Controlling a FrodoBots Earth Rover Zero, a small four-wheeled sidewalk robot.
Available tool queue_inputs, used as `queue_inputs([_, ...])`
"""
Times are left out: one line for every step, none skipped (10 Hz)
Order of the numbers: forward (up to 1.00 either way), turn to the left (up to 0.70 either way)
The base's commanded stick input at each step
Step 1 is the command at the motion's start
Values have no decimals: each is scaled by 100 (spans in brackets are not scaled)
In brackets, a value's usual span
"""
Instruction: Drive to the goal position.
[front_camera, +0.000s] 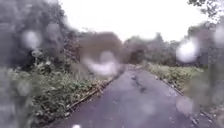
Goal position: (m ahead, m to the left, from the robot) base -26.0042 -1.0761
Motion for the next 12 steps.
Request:
queue_inputs([0, 85])
queue_inputs([0, 85])
queue_inputs([0, 85])
queue_inputs([0, 85])
queue_inputs([0, 85])
queue_inputs([0, 85])
queue_inputs([0, 85])
queue_inputs([0, 85])
queue_inputs([0, 85])
queue_inputs([0, 85])
queue_inputs([0, 85])
queue_inputs([0, 85])
